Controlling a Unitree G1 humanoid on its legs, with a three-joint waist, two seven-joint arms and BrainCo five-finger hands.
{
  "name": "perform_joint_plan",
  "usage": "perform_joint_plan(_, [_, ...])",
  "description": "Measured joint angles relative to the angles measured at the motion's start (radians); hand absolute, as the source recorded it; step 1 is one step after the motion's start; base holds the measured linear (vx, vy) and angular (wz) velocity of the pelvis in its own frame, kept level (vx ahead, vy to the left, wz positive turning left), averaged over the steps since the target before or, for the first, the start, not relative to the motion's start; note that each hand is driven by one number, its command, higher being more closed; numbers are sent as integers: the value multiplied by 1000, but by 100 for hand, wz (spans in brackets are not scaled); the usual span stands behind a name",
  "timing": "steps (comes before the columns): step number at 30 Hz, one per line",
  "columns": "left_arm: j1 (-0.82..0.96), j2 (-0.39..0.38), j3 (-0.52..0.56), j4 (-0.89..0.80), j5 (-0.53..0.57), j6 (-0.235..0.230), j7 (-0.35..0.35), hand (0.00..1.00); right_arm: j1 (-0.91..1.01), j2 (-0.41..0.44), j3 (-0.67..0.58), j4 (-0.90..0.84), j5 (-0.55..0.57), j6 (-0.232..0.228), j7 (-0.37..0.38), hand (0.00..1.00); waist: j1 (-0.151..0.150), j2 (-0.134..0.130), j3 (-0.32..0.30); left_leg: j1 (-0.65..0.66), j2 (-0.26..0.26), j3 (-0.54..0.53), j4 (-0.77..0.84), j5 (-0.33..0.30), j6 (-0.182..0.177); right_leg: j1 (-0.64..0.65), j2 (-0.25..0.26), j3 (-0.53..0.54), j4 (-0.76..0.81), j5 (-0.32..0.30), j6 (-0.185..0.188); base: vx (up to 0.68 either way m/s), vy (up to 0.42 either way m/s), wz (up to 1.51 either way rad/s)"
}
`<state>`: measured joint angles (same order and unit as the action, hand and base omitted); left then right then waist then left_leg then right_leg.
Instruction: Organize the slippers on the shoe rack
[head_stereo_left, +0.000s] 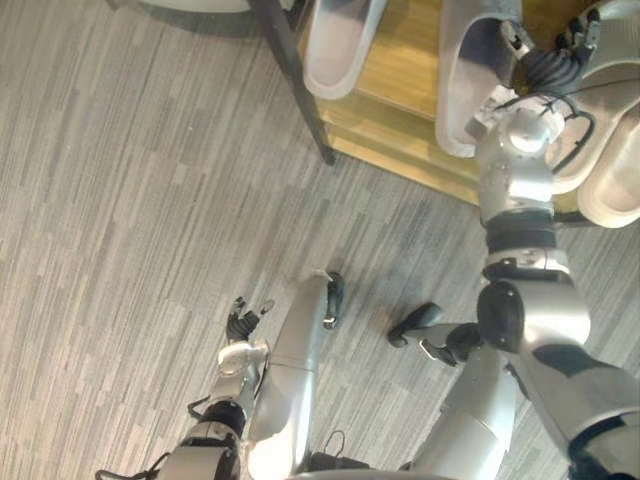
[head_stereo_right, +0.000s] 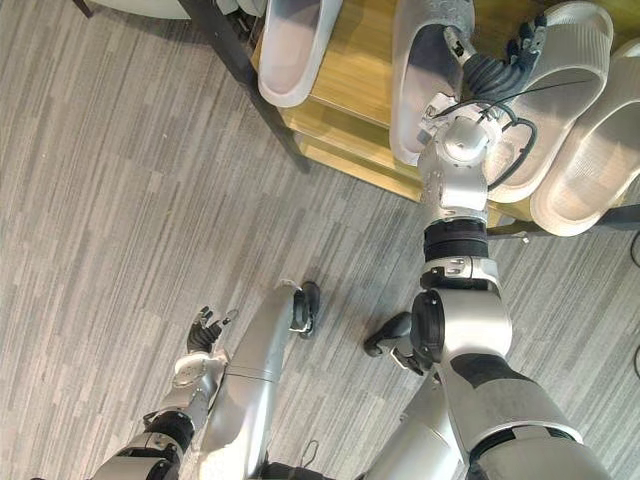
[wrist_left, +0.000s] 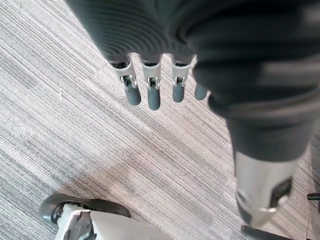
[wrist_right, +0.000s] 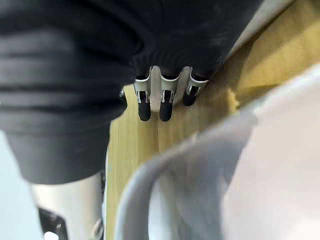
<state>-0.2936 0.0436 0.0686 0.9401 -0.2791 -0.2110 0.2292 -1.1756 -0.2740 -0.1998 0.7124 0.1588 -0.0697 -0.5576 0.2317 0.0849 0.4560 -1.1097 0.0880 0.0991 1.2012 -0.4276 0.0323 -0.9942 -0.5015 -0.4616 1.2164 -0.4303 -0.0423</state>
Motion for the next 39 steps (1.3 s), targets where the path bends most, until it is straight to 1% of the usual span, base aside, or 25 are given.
perform_joint_plan(4, [0, -1, 7, 0, 0, 0, -1, 0, 4, 33, 27, 0, 0, -3, 19, 0, 0, 0, 0, 1, 3, 0, 0, 0, -1, 1, 3, 0, -1, 0, -1, -3, 4, -1])
perform_joint_plan(8, [0, -8, 33, 1, -1, 0, -16, 0, 11, 80, 48, 0, 26, -32, 40, 0, -1, 0, 0, 1, 6, -3, -1, 2, -4, 2, 9, -1, -4, 2, -3, 0, 0, 0])
perform_joint_plan(9, [0, -8, 33, 1, -5, 0, -17, 0, 12, 104, 56, -1, 48, -44, 42, 0, -2, 0, 0, 1, 6, -5, -4, 4, -7, 3, 11, -3, -7, 3, -5, 0, 0, 0])
perform_joint_plan(12, [0, -9, 36, 2, -10, 0, -17, 0, 24, 138, 56, -30, 93, -56, 46, 0, -2, -1, 0, 1, 7, -11, -13, 8, -12, 6, 16, -10, -16, 4, -6, 0, 0, 0])
perform_joint_plan(14, [0, -17, 58, 2, -11, 0, -16, 0, 26, 157, 55, -34, 127, -70, 47, 0, -3, -1, 0, 1, 6, -16, -15, 9, -15, 11, 17, -17, -18, 4, -6, -2, 6, 2])
perform_joint_plan(15, [-1, -19, 63, 2, -12, 0, -16, 0, 27, 160, 55, -33, 128, -72, 47, 0, -3, -1, 0, 1, 6, -18, -15, 9, -15, 12, 17, -19, -18, 3, -6, 0, 12, 4])
perform_joint_plan(19, [-1, -26, 73, 2, -20, 0, -16, 0, 27, 175, 45, -34, 205, -95, 48, 0, -1, -1, 0, 0, 0, -27, -23, 17, -20, 18, 17, -28, -23, 2, -5, -5, 16, 5])
perform_joint_plan(21, [-1, -28, 73, 2, -20, 0, -16, 0, 27, 176, 43, -34, 218, -102, 48, 0, -2, -1, 0, -3, -5, -31, -32, 24, -21, 18, 14, -33, -26, 3, -5, -11, 16, 10])
perform_joint_plan(24, [-1, -32, 74, 2, -20, -1, -16, 0, 23, 177, 42, -34, 279, -124, 49, 0, -1, -1, 0, -12, -11, -45, -37, 31, -26, 22, 12, -48, -29, 2, -5, -11, 18, 11])
perform_joint_plan(25, [-1, -33, 74, 2, -20, -1, -16, 0, 21, 177, 40, -34, 281, -125, 49, 0, -1, -1, 0, -13, -12, -47, -37, 33, -27, 22, 12, -50, -29, 2, -5, -4, 18, 9])
perform_joint_plan(27, [-1, -40, 81, -1, -20, -2, -16, 0, 14, 176, 11, -34, 318, -134, 43, 0, 2, -1, 0, -22, -17, -57, -41, 41, -30, 22, 9, -60, -29, 1, -5, -7, 20, 10])
perform_joint_plan(31, [-3, -45, 79, -4, -20, 1, -16, 0, 13, 174, -25, -33, 352, -141, 28, 0, 4, -1, 0, -26, -33, -64, -55, 55, -32, 22, -4, -68, -28, -1, -4, -10, 18, 15])
perform_joint_plan(36, [-11, -53, 78, -8, -19, 2, -15, 0, -5, 169, -55, -33, 403, -157, -1, 0, 20, 0, -1, -34, -45, -83, -66, 71, -41, 28, -8, -86, -28, -5, -10, -6, 12, 11])
perform_joint_plan(38, [-13, -55, 76, -8, -19, 2, -15, 0, -6, 163, -68, -30, 412, -162, -3, 0, 26, 0, -1, -34, -47, -87, -66, 74, -42, 34, -10, -93, -26, -10, -18, -2, 11, 11])
perform_joint_plan(39, [-15, -57, 76, -8, -19, 2, -14, 0, -6, 159, -71, -27, 435, -168, -3, 0, 31, 0, -2, -36, -48, -91, -67, 75, -45, 36, -11, -99, -25, -11, -20, -3, 14, 10])
